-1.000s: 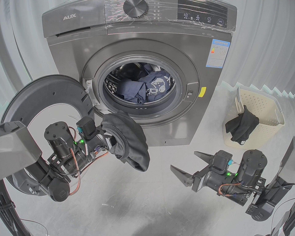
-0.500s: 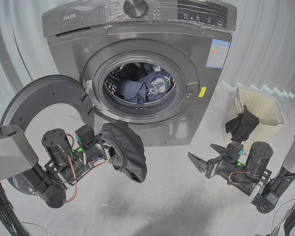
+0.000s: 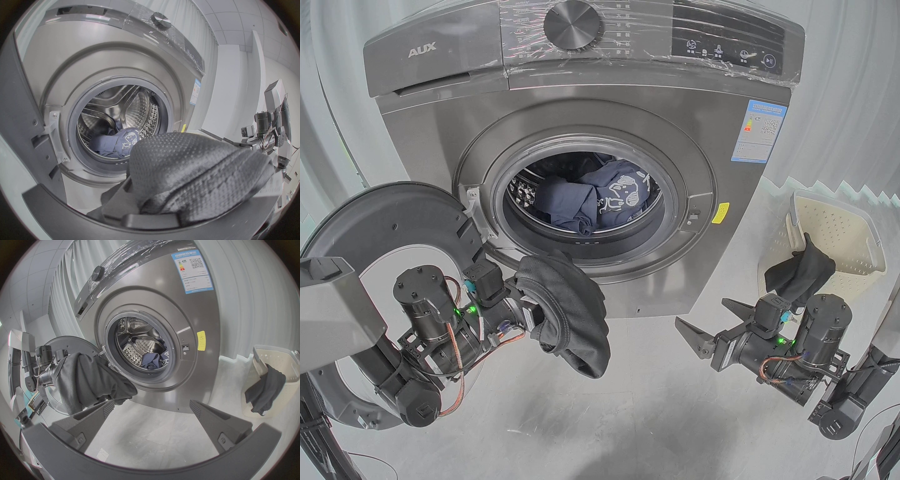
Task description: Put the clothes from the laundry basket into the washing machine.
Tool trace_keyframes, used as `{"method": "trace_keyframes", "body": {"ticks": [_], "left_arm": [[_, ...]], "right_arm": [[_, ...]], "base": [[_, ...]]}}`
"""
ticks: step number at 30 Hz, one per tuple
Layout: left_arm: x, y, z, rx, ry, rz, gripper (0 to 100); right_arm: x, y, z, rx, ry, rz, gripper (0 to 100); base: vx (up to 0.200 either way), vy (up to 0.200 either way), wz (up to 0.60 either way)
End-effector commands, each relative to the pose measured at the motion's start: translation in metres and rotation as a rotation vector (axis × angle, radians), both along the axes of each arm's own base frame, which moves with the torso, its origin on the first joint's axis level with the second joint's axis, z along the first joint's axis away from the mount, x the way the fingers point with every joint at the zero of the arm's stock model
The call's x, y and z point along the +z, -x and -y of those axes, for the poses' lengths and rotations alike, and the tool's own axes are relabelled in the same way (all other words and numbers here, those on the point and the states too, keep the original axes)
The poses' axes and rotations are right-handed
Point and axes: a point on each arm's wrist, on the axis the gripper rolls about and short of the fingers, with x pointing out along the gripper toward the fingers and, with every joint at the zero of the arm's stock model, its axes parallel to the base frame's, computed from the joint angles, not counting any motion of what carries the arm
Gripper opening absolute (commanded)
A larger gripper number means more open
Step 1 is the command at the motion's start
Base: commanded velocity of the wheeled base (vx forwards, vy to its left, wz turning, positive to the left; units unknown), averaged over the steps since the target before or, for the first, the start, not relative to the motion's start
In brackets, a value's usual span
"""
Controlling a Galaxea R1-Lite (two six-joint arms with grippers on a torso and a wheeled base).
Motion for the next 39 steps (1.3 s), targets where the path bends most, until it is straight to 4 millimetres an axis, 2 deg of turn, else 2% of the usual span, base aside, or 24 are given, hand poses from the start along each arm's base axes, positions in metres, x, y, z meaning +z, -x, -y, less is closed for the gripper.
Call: {"method": "trace_keyframes", "body": {"ticks": [1,8,18,21,23,25,28,34,37,39], "left_arm": [[-0.003,-0.002,0.001,0.0,-0.003,-0.006,0],[-0.008,-0.002,0.002,0.0,-0.01,-0.02,0],[-0.01,0.002,0.009,-0.026,-0.015,-0.029,0],[-0.012,0.005,0.014,-0.041,-0.02,-0.031,0],[-0.014,0.004,0.026,-0.039,-0.006,-0.036,0],[-0.009,-0.005,0.039,-0.01,0.029,-0.008,0],[-0.015,-0.023,0.051,-0.01,0.04,0.009,0],[-0.034,-0.032,0.057,-0.032,0.033,-0.034,0],[-0.039,-0.042,0.061,-0.047,0.059,-0.041,0],[-0.048,-0.059,0.07,-0.041,0.089,-0.042,0]], "right_arm": [[-0.001,0.002,-0.003,0.014,0.003,-0.003,100],[-0.003,0.006,-0.006,0.031,0.008,-0.013,100],[-0.006,0.015,-0.012,0.071,0.019,-0.027,100],[-0.006,0.017,-0.015,0.083,0.018,-0.025,100],[-0.005,0.021,-0.018,0.097,0.017,-0.025,100],[-0.005,0.023,-0.018,0.098,0.015,-0.028,100],[-0.005,0.024,-0.018,0.09,0.01,-0.029,100],[-0.004,0.024,-0.018,0.09,0.009,-0.025,100],[-0.003,0.024,-0.018,0.092,0.008,-0.023,100],[-0.004,0.026,-0.021,0.104,0.008,-0.025,100]], "base": [[0.2,0.0,0.0],[0.2,0.0,0.0],[0.0,0.0,0.0],[0.0,0.0,0.0],[0.0,0.0,0.0],[0.0,0.0,0.0],[0.0,0.0,0.0],[0.0,0.0,0.0],[0.0,0.0,0.0],[0.0,0.0,0.0]]}}
